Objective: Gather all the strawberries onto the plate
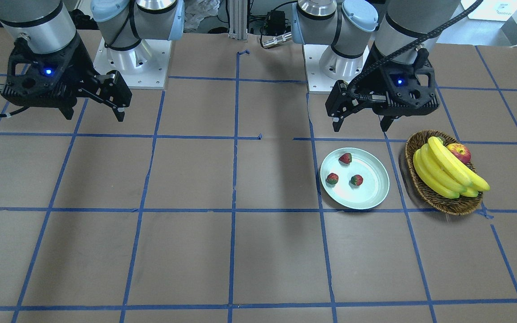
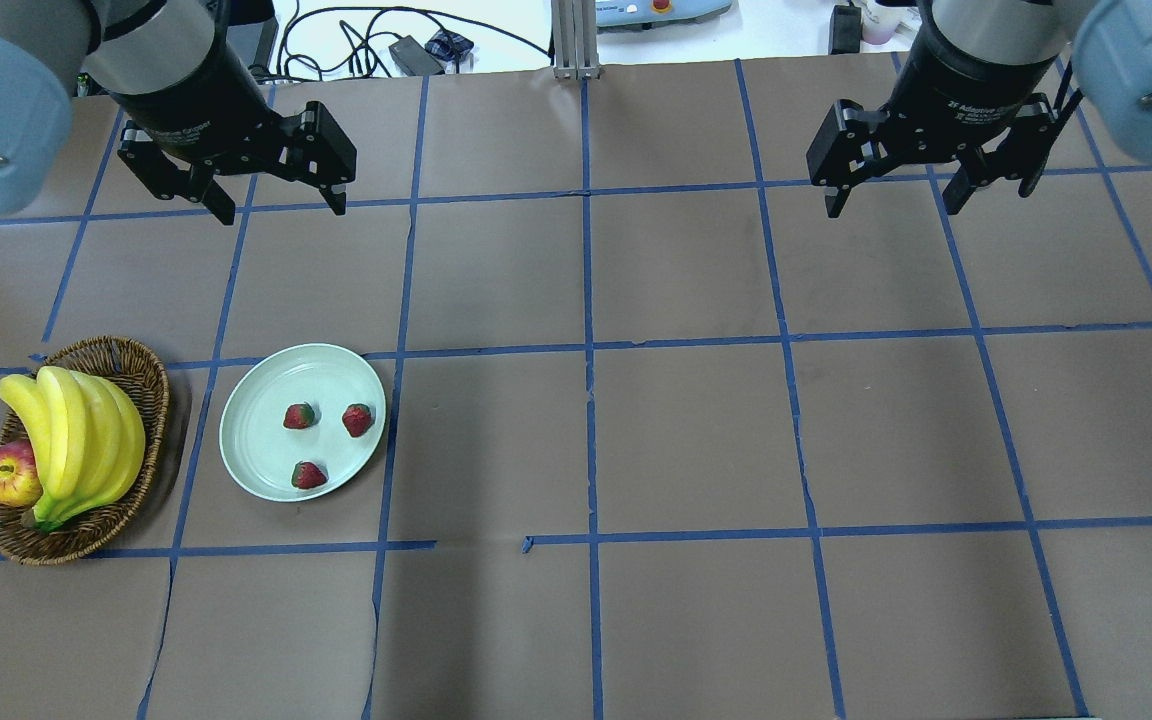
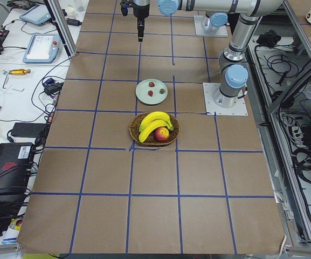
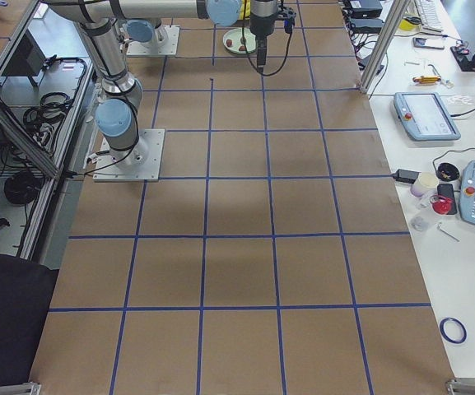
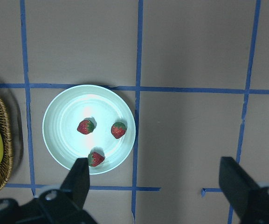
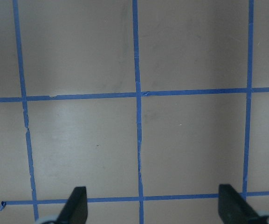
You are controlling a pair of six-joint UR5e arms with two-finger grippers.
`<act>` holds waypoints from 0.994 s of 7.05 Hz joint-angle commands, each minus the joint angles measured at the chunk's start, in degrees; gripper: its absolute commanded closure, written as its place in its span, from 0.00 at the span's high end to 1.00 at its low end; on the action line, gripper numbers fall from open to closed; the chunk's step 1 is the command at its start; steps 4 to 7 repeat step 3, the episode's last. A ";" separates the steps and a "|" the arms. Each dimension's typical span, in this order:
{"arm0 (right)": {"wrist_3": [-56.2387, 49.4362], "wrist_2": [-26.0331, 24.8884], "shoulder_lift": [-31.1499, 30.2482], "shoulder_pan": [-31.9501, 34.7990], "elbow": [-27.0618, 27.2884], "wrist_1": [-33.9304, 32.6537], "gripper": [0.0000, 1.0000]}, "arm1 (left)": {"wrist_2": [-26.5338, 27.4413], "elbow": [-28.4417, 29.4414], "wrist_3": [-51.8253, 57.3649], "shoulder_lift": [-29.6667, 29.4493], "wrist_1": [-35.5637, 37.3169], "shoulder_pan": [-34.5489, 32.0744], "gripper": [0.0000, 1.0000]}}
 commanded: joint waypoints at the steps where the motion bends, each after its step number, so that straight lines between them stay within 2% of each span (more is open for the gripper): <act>1: -0.63 -0.21 0.16 -0.01 -0.51 0.29 1.00 | 0.01 0.00 0.01 0.00 0.00 -0.03 1.00; 7: -0.38 -0.21 0.16 -0.01 -0.42 0.29 1.00 | 0.01 0.00 0.01 0.00 0.00 -0.03 1.00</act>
